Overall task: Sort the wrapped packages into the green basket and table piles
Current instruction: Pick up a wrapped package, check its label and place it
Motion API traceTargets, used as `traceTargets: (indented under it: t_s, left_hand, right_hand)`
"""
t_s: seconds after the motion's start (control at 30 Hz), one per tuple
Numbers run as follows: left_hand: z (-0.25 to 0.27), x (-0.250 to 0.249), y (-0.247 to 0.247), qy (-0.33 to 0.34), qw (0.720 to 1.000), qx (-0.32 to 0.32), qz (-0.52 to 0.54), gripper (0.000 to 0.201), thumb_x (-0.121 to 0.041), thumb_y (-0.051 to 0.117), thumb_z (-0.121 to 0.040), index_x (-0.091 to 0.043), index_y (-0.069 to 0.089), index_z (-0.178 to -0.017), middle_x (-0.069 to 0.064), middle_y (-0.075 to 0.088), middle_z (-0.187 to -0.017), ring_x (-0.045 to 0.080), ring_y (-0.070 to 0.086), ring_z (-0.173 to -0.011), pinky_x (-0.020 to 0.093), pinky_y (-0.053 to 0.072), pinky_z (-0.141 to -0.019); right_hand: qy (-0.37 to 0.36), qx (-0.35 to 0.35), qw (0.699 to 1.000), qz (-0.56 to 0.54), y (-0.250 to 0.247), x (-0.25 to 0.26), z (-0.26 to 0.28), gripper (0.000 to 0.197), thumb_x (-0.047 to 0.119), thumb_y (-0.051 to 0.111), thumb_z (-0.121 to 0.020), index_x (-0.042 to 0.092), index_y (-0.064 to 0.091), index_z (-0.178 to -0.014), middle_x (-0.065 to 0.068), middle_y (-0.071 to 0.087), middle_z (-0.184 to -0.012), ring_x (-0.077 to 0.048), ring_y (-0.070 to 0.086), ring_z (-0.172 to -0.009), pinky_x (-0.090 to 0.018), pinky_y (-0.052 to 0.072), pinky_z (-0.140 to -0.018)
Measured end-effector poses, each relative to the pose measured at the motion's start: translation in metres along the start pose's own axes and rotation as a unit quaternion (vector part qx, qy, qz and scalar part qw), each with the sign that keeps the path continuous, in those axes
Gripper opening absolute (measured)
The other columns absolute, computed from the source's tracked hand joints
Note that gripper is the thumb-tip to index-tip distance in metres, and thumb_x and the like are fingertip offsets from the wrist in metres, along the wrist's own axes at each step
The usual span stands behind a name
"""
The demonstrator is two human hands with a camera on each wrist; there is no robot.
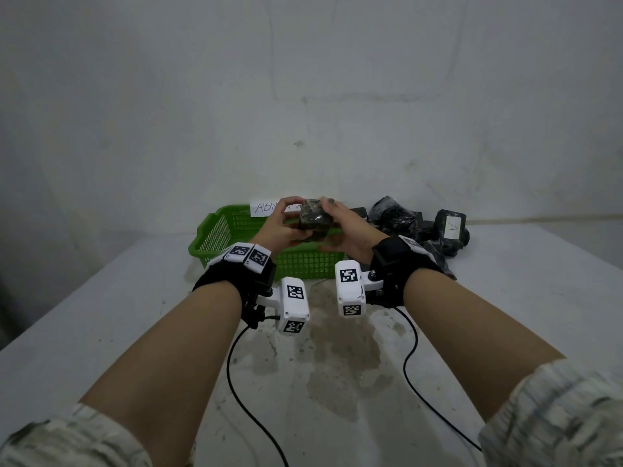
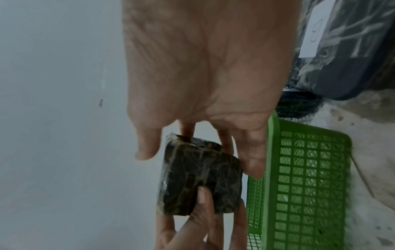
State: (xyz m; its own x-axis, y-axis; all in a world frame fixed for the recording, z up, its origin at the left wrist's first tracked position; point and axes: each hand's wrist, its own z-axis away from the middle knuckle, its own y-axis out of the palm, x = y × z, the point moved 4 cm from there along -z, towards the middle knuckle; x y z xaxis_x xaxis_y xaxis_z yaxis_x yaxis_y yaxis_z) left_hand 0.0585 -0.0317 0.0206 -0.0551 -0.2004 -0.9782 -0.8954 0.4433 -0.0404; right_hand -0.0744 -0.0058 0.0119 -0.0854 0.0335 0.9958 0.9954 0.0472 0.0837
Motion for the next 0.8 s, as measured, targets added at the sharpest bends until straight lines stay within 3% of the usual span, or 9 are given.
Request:
traceTargets:
  t_s: [0.13, 0.27, 0.4, 0.6, 0.7, 0.8]
  left_hand:
    - [-0.0005, 0.0019, 0.0039, -0.022, 0.999, 0.016, 0.027, 0.054, 0.023, 0.047, -0.081, -0.027, 0.048, -0.103, 0.004, 0.058, -0.102, 0.019, 0.060, -0.089, 0.027, 0.056, -0.065]
    - [-0.0008, 0.0009, 0.0074, -0.079, 0.994, 0.006, 0.075, 0.041, 0.010, 0.036, -0.085, -0.019, 0.049, -0.111, 0.006, 0.056, -0.101, 0.024, 0.055, -0.091, 0.035, 0.050, -0.074]
    - [-0.0013, 0.0007, 0.0102, -0.096, 0.993, -0.011, 0.073, 0.013, -0.015, 0.046, -0.094, -0.019, 0.054, -0.104, 0.007, 0.054, -0.108, 0.030, 0.055, -0.100, 0.042, 0.050, -0.085]
    - [-0.0070, 0.0031, 0.0085, -0.068, 0.996, -0.031, 0.045, 0.015, -0.010, 0.048, -0.095, -0.024, 0.054, -0.092, 0.003, 0.058, -0.095, 0.022, 0.059, -0.086, 0.031, 0.052, -0.069]
    - [-0.0063, 0.0050, 0.0085, -0.067, 0.997, -0.028, 0.037, 0.011, -0.015, 0.052, -0.094, -0.026, 0.054, -0.092, 0.000, 0.059, -0.096, 0.021, 0.059, -0.086, 0.032, 0.051, -0.070]
    - [-0.0061, 0.0050, 0.0083, -0.063, 0.998, -0.028, 0.013, 0.014, -0.012, 0.053, -0.092, -0.022, 0.054, -0.102, 0.002, 0.059, -0.097, 0.025, 0.058, -0.092, 0.035, 0.050, -0.074]
  right_hand:
    - [-0.031, -0.053, 0.998, -0.001, -0.0005, 0.0013, -0.0039, 0.021, 0.033, 0.049, -0.097, 0.019, 0.053, -0.112, -0.004, 0.060, -0.107, -0.022, 0.059, -0.091, -0.031, 0.047, -0.067]
    - [-0.056, -0.084, 0.995, 0.010, -0.0045, 0.0012, -0.0053, 0.011, 0.022, 0.051, -0.096, 0.014, 0.054, -0.105, -0.002, 0.059, -0.091, -0.017, 0.057, -0.084, -0.031, 0.047, -0.068]
    - [-0.057, -0.078, 0.995, -0.001, -0.0046, -0.0022, -0.0071, 0.009, 0.017, 0.052, -0.096, 0.014, 0.055, -0.103, -0.004, 0.061, -0.094, -0.021, 0.057, -0.090, -0.035, 0.048, -0.076]
    - [-0.062, -0.053, 0.996, -0.035, -0.0070, -0.0048, -0.0031, 0.014, 0.011, 0.051, -0.094, 0.012, 0.055, -0.107, -0.006, 0.058, -0.099, -0.020, 0.055, -0.090, -0.029, 0.046, -0.067]
    - [-0.070, -0.059, 0.995, -0.036, -0.0079, -0.0038, -0.0021, 0.021, 0.005, 0.053, -0.092, 0.008, 0.057, -0.112, -0.008, 0.059, -0.099, -0.018, 0.057, -0.089, -0.027, 0.050, -0.066]
    - [-0.072, -0.045, 0.996, -0.029, -0.0058, -0.0030, -0.0018, 0.031, 0.003, 0.055, -0.090, 0.005, 0.057, -0.121, -0.009, 0.060, -0.102, -0.018, 0.058, -0.090, -0.025, 0.050, -0.067]
